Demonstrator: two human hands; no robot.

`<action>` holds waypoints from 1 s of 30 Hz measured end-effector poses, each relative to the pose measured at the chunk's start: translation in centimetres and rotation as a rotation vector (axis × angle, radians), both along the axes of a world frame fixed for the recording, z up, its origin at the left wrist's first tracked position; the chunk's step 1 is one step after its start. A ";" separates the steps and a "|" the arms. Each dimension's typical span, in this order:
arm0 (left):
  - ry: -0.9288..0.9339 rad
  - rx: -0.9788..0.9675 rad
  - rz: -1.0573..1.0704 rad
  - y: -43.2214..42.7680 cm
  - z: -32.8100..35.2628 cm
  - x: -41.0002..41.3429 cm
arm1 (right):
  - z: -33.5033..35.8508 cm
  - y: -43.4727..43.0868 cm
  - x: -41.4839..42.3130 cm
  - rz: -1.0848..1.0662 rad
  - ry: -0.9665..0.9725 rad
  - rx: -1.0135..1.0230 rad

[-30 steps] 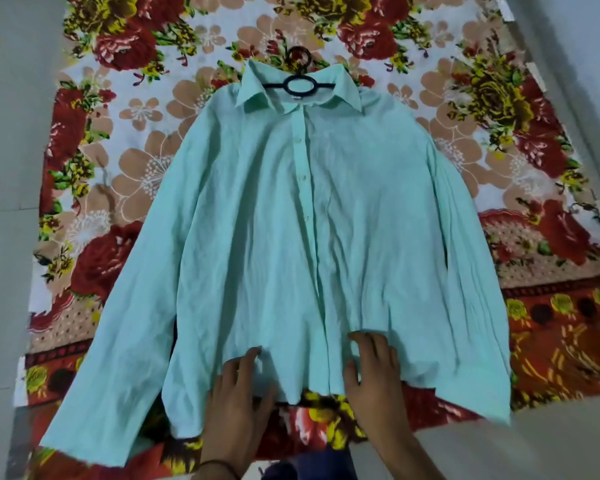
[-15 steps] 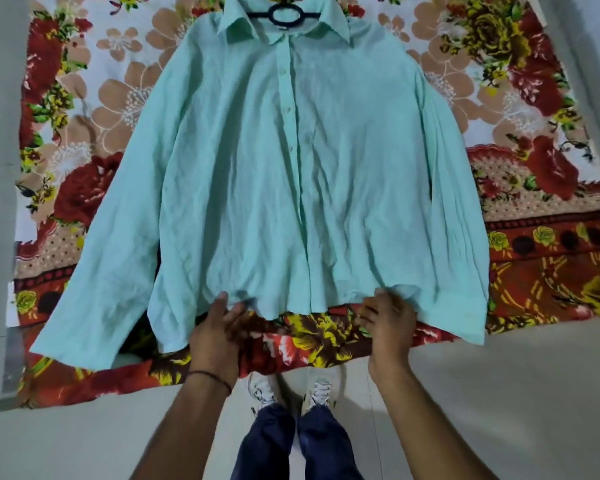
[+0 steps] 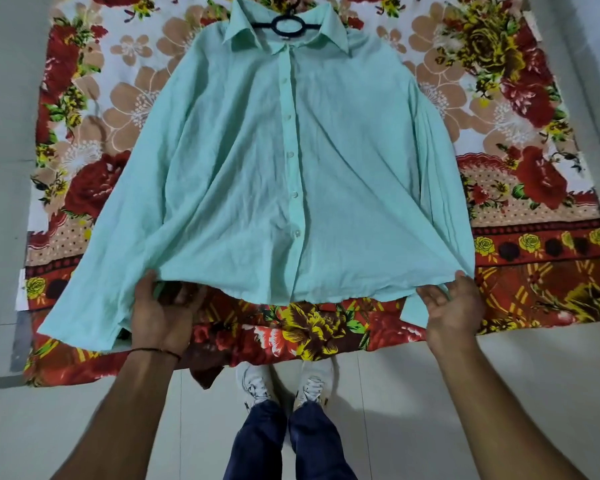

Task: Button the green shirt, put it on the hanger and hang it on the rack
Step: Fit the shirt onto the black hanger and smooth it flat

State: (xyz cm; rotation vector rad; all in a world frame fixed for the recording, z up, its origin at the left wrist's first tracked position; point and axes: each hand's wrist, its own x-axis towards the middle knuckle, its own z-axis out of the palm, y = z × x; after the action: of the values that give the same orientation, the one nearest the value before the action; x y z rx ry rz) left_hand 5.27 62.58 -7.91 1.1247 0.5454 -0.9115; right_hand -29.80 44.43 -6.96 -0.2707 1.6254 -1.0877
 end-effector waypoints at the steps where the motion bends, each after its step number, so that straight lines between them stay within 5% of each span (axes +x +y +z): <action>1: 0.033 -0.005 -0.018 0.0 0.0 -0.3 | -0.1 0.2 0.1 0.044 -0.009 0.019; 8: 0.161 -0.003 -0.156 -0.3 -0.3 -3.5 | -2.5 5.5 4.3 0.517 0.055 0.327; 18: 0.061 0.068 -0.687 -1.3 -0.4 -6.4 | -4.0 5.6 9.1 0.491 0.063 0.284; 30: -0.007 0.249 -0.325 -0.5 -2.2 -6.2 | -3.0 5.7 4.3 0.171 -0.062 0.144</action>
State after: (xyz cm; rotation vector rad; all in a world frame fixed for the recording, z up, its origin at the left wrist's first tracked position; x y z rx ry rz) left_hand -0.95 62.05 -10.12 1.4707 0.4866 -1.1405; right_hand -25.52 50.10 -9.94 -0.2725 1.5861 -0.8375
